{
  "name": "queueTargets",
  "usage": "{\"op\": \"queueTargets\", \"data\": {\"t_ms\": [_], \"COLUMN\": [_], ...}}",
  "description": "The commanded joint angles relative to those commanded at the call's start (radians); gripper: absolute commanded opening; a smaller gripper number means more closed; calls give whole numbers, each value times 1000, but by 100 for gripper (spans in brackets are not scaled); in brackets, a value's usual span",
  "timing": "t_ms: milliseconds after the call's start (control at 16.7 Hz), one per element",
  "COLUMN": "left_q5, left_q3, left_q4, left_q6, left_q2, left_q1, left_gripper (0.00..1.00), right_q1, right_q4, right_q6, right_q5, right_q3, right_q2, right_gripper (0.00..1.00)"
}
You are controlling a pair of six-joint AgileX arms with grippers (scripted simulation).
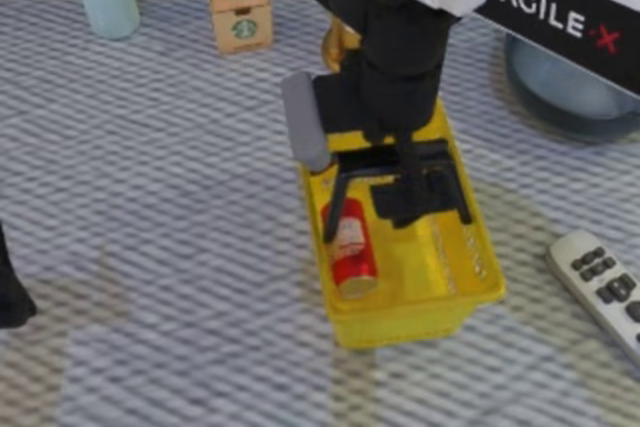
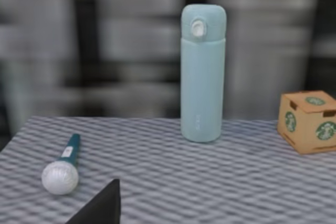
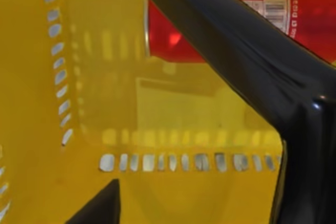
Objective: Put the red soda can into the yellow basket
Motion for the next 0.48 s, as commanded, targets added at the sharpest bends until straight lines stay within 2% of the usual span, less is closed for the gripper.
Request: {"op": "queueTargets", "data": {"t_ms": [360, 480], "left_q5": [0, 0], "left_q3": [0, 0], "left_q4": [0, 0], "left_q6": [0, 0], "left_q2": [0, 0], "left_q1": [0, 0], "left_gripper": [100, 100], "right_q1": [1, 1], "right_q4": [34, 34], "right_q6": [1, 1], "right_q5": [0, 0], "right_q3": [-38, -38], "right_q2": [-4, -4], "right_gripper": [100, 85]}}
